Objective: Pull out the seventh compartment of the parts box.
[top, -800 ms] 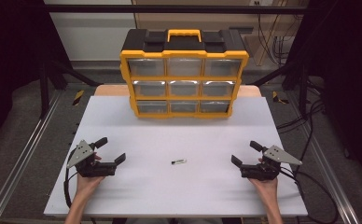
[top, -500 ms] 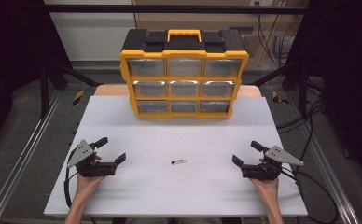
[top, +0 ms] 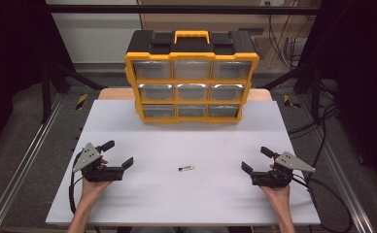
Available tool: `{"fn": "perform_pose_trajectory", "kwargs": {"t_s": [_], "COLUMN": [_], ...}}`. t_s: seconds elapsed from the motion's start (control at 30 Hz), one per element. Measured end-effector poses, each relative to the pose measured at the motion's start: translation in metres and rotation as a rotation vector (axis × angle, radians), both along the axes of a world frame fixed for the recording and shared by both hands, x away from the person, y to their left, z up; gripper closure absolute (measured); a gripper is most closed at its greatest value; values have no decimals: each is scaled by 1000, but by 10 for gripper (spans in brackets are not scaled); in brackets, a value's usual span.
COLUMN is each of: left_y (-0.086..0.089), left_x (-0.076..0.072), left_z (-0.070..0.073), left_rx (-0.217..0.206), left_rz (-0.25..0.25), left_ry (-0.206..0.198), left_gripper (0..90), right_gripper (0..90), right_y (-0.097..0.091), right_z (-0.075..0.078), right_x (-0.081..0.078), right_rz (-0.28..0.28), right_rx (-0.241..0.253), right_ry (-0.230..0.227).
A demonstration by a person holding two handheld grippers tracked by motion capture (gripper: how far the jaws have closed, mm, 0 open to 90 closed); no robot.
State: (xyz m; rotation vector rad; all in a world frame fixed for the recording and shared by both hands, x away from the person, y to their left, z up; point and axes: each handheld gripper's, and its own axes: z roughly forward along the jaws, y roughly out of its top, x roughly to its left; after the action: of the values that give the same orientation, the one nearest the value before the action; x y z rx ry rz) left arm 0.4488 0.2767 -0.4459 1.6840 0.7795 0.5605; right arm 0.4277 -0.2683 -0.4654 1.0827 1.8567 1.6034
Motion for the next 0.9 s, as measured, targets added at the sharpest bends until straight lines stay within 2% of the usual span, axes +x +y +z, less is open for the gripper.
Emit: {"fn": "perform_pose_trajectory", "kwargs": {"t_s": [0.3,0.6,0.9], "left_y": [-5,-8,-15], "left_x": [3,6,11], "left_z": [6,10,15], "left_rx": [25,28,56], "left_rz": [0,-2,-11], "left_ry": [-4,-7,-16], "left_gripper": [18,21,23], "right_gripper": [4,5,5], "right_y": [-1,0,0], "right_z": [1,0,0], "right_x": [0,0,1], "right_rz": [-4,-1,-1], "right_rx": [-11,-12,-17], "right_ry": [-7,-1,-2]}}
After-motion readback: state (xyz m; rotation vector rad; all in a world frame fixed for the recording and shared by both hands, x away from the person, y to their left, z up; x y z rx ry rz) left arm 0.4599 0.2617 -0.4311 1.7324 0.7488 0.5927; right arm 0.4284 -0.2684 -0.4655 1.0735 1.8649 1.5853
